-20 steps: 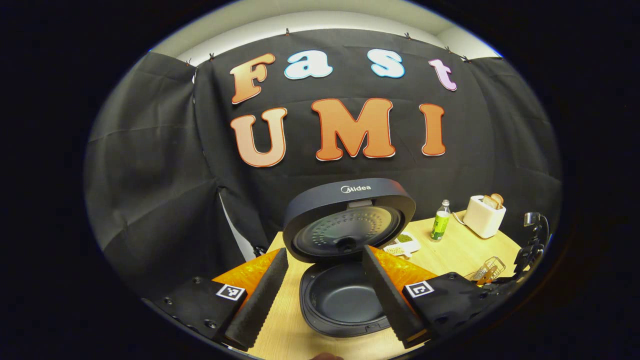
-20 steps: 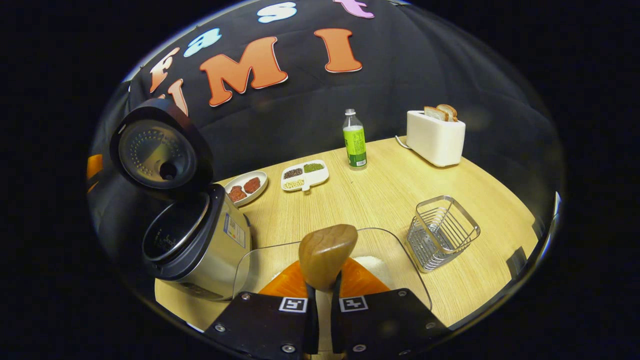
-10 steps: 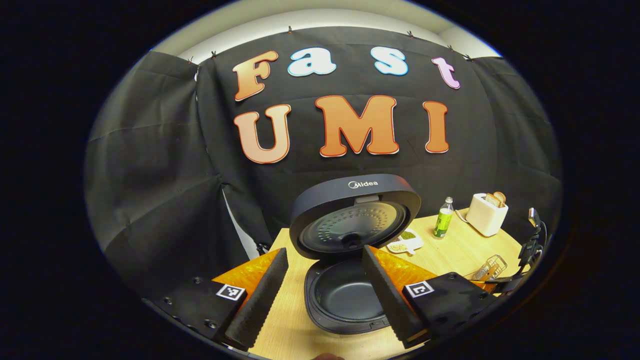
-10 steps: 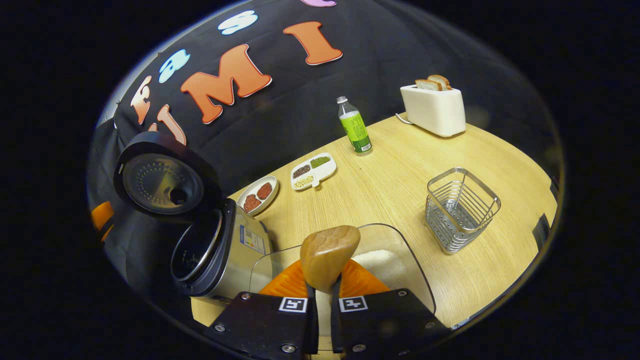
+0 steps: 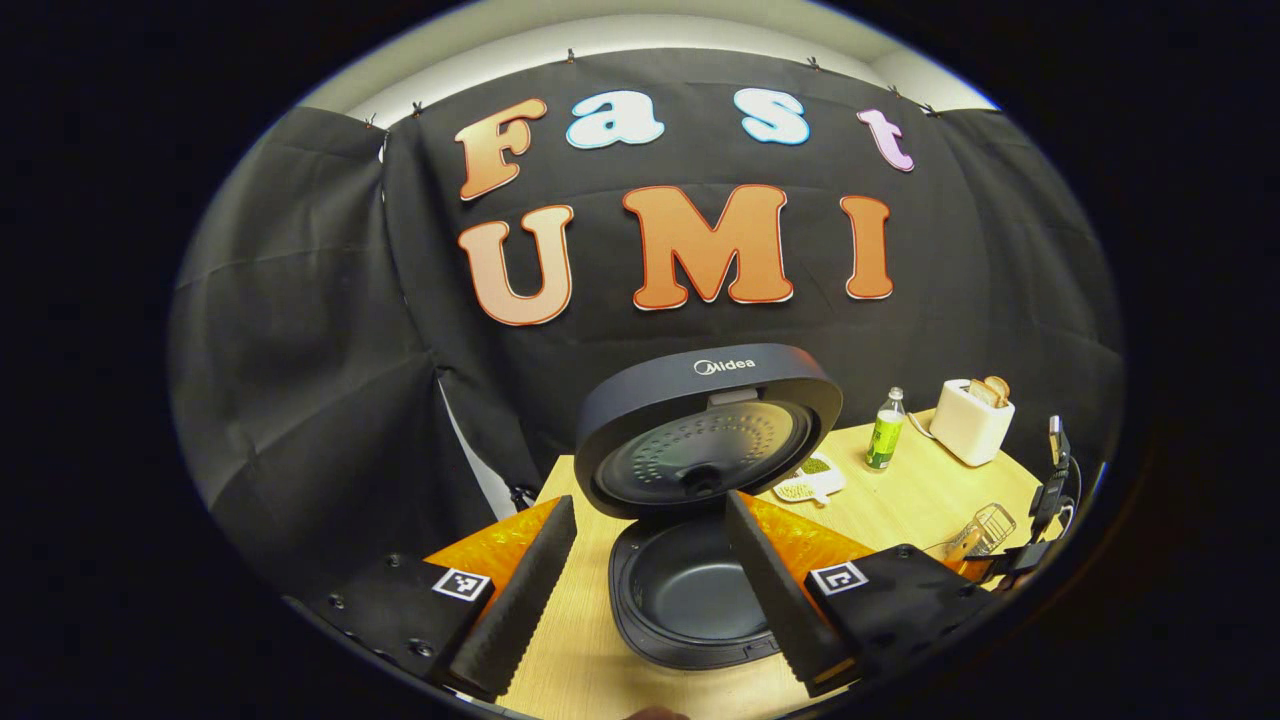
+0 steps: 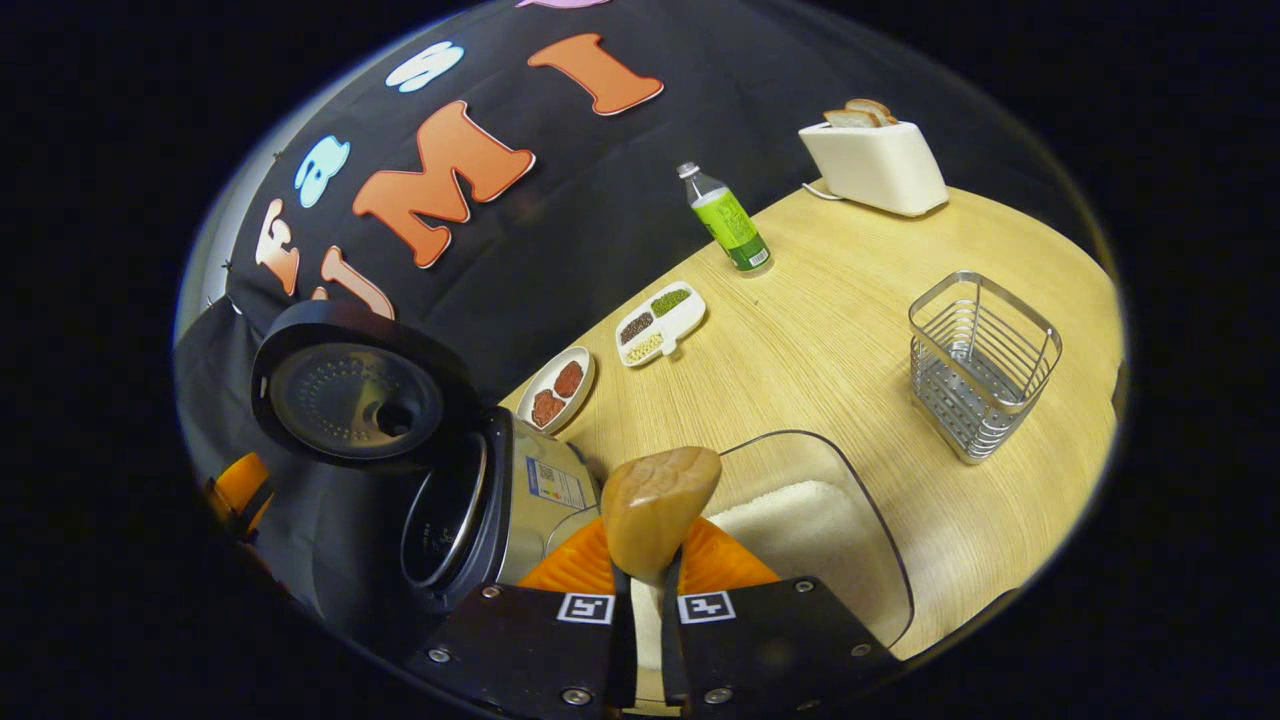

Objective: Close the left gripper, press the button to open the rice cooker; take a wooden spoon from the chopstick holder with the right hand, scoop a spoonful of rice and pour it into the rice cooker, then put the wooden spoon back into the chopstick holder.

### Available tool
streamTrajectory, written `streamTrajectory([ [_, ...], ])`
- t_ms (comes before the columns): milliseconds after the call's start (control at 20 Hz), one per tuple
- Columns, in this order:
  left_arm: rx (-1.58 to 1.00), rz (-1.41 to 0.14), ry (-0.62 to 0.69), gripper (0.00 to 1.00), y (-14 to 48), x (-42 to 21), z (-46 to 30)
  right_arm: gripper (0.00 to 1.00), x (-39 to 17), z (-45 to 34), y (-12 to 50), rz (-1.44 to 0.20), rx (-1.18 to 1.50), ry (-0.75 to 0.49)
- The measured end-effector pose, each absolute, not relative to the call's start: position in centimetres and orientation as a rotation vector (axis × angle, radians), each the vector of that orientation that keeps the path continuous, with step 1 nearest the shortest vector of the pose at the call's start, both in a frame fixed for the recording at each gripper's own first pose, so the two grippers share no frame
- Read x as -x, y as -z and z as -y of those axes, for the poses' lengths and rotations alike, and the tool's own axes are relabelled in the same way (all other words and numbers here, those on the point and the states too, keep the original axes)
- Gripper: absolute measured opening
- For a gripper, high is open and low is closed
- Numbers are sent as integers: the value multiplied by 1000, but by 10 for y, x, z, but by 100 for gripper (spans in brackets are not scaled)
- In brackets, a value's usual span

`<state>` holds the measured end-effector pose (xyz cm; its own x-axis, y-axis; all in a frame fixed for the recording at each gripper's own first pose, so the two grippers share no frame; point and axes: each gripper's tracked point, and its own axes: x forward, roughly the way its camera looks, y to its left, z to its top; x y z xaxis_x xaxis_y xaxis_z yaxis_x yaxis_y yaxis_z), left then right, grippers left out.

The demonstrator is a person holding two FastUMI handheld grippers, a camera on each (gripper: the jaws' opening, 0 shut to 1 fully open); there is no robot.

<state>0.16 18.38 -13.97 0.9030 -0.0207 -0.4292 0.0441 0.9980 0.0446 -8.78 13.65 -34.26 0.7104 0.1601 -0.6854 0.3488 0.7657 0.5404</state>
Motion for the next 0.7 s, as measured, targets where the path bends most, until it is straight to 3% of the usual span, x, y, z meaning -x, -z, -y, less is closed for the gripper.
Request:
streamTrajectory([
  [100,-52,-443,36,100,140,-2,-182,9,86,-136,345,-793,-753,120],
  [150,-52,-441,36,94,139,-3,-181,10,84,-136,346,-793,-773,123],
  [350,-44,-446,38,93,140,-6,-177,9,85,-145,344,-807,-856,87],
  [500,-44,-445,40,93,138,-8,-172,9,84,-148,345,-814,-909,59],
  [550,-45,-444,41,100,137,-8,-170,9,84,-147,347,-820,-940,61],
  [700,-48,-442,41,100,136,-9,-164,9,85,-149,346,-827,-1044,44],
])
